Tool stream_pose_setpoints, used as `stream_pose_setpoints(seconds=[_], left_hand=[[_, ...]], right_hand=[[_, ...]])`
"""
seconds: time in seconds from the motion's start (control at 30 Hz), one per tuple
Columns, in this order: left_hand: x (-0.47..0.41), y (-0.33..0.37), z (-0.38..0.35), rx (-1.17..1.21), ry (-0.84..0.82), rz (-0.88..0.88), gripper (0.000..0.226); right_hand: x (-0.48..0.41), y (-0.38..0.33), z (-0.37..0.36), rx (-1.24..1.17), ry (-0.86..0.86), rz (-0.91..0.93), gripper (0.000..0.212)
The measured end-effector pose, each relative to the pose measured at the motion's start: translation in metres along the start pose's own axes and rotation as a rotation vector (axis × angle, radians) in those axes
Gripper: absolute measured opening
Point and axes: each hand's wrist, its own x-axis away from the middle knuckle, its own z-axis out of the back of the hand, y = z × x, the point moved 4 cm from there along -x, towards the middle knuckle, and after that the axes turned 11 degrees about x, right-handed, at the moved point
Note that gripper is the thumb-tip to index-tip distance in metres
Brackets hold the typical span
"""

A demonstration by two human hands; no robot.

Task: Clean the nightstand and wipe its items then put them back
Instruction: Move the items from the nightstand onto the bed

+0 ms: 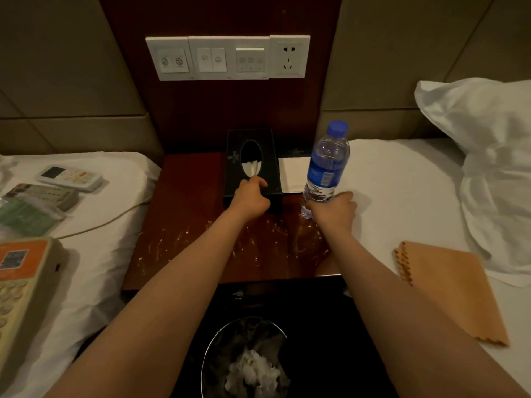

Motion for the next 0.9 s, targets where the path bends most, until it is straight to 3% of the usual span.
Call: stream_pose_setpoints(seconds=[0.13,0.3,0.6,0.9], left_hand=[[-0.006,0.018,-0.016,0.031,-0.028,-0.046,0.049],[-0.010,0.045,-0.040,0.110,-0.109,-0.102,0.054],[-0.008,0.047,-0.044,0.158,-0.194,-0.117,0.060],[0.006,0.064,-0.009,0.227,-0.104,-0.198,0.052]], right_hand=[[-0.007,-0.015,0.002,-0.017,0.069,0.125,0.073],[-0.017,-0.020,0.003,-0.137,0.023,0.200,0.066],[-0.015,-0.021,0.004,-0.137,0.033,0.194,0.063],[0.009,-0.052,0.018,-0.161,0.104,0.250,0.054]])
